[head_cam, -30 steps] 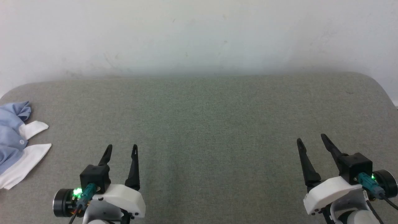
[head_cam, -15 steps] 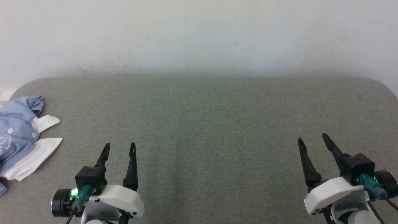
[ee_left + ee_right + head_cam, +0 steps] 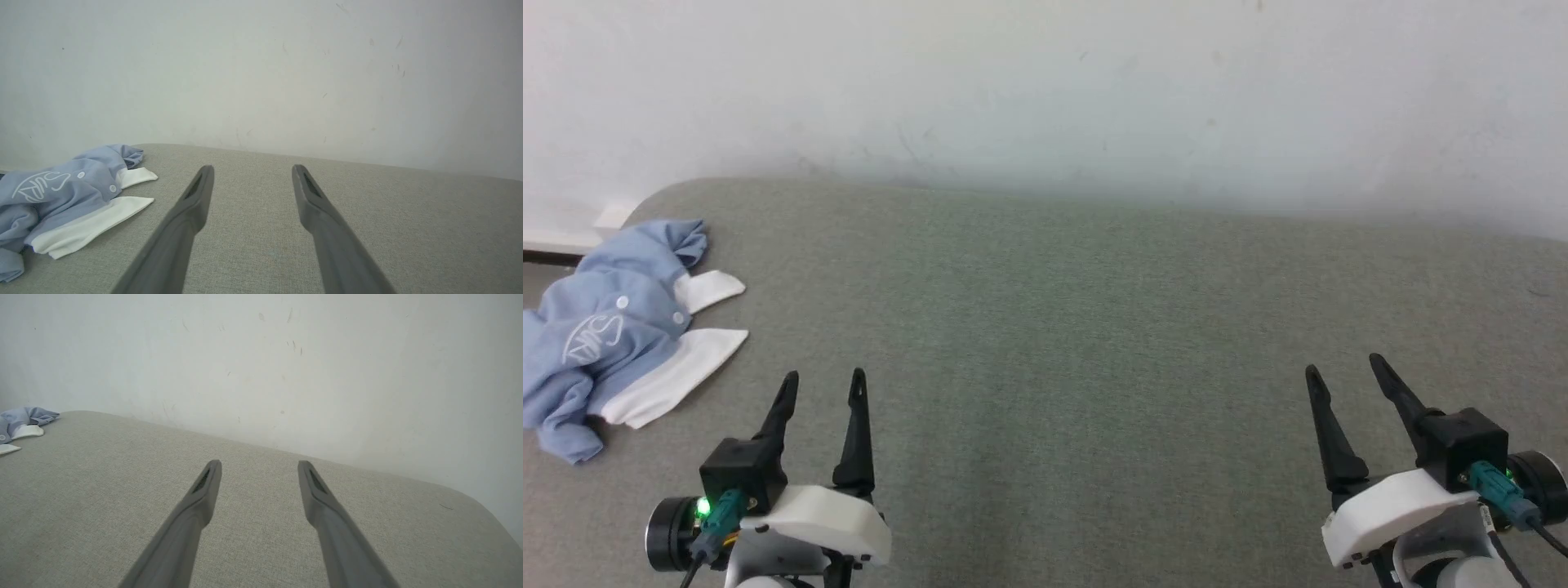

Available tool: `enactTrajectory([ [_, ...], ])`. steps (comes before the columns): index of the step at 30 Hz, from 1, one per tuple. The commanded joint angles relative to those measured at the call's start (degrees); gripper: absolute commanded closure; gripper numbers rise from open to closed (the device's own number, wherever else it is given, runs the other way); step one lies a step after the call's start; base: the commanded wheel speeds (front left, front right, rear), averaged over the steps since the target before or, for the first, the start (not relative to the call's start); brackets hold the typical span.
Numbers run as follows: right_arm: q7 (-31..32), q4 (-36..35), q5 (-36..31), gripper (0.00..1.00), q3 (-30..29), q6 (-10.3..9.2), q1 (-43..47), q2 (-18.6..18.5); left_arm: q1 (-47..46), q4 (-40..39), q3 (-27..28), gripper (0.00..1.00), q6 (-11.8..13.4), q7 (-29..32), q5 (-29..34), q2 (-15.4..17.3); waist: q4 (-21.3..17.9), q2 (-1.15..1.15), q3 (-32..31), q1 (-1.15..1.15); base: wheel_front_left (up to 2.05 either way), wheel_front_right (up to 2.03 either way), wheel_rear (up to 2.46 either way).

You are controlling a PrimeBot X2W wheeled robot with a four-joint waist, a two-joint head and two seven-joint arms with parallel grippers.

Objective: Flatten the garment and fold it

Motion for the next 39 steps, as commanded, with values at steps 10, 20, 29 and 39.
enactTrajectory([
  [10, -0.76, 0.20, 0.07, 0.00, -0.05, -0.02, 0.14, 0.09, 0.66, -0.37, 1.44, 0.00, -0.04, -1.73, -1.61, -0.07, 6.79, 0.00, 0.63, 0.00, 0.00, 0.00, 0.00],
  [20, -1.36, 0.74, 0.01, 0.00, 0.38, -0.02, -0.04, 0.10, 1.46, -0.14, 2.62, 0.00, 0.12, -2.93, -3.24, -0.08, 12.32, 0.00, 1.05, 0.00, 0.00, 0.00, 0.00],
  [29, -1.75, 0.92, -0.11, 0.00, 0.73, -0.03, 0.03, 0.12, 2.30, -0.12, 2.74, 0.00, 0.83, -4.01, -4.88, -0.09, 15.73, 0.00, 1.39, 0.00, -0.12, -0.12, -0.12],
  [39, -2.32, 0.78, -0.14, 0.00, 0.68, -0.03, 0.56, 0.13, 3.43, -0.86, 2.50, 0.00, 2.18, -5.21, -6.56, -0.10, 18.67, 0.00, 1.85, 0.00, -0.10, -0.10, -0.10],
])
